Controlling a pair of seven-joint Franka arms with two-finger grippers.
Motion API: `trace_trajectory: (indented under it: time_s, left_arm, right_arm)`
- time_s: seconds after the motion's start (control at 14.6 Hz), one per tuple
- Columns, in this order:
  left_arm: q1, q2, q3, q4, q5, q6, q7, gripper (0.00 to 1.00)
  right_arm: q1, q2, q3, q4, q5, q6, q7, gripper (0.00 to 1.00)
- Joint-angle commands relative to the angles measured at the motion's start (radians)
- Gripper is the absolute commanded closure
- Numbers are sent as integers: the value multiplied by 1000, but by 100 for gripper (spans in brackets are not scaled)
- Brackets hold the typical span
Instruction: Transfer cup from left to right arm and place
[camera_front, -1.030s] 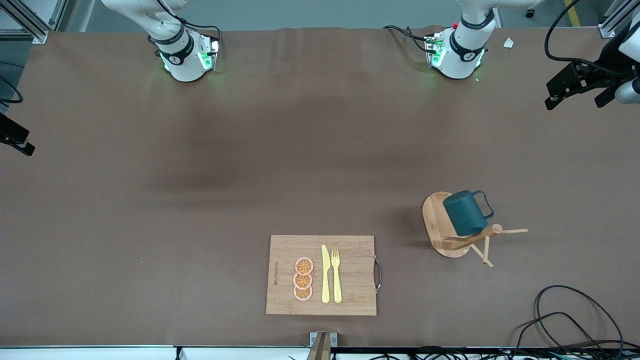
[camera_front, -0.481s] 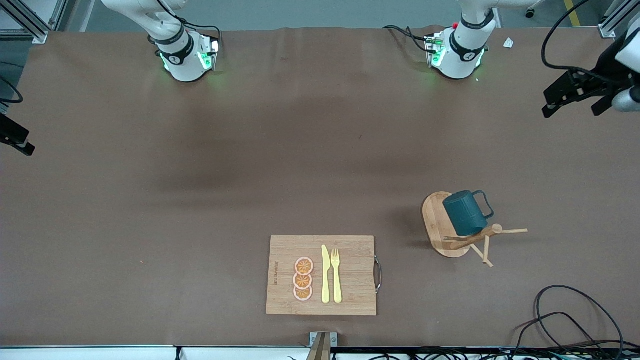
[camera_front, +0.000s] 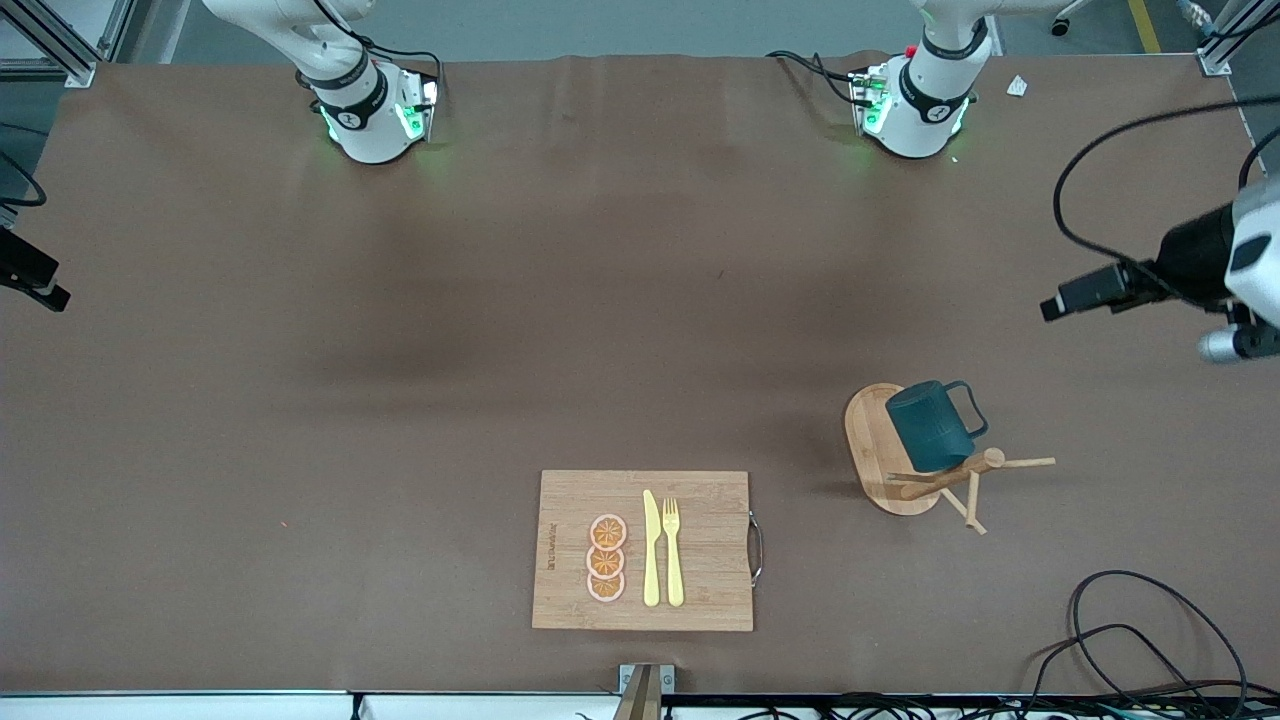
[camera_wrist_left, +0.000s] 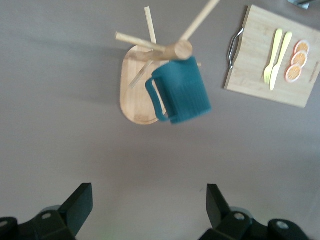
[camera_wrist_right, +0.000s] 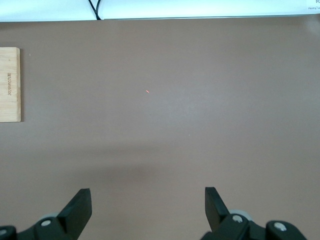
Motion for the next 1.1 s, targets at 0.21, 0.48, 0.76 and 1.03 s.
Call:
trace_trajectory:
  time_s: [0.21,0.48,0.76,1.03]
  left_arm:
    - [-1,152,-4,-22,-102,152,-51,0]
    - [-6,191,-7,-72,-150,246,-58,0]
    - [-10,206,-10,-121,-218,324,-59,0]
    - [-26,221,-13,-135,-271,358,-64,0]
  right_arm:
    - [-15,-13,10,-9,16,-3,-12,0]
    - [-15,-13,10,-9,16,-3,-12,0]
    - [-15,-13,10,-9,16,-3,-12,0]
    - [-15,-12,10,-9,16,-3,-12,0]
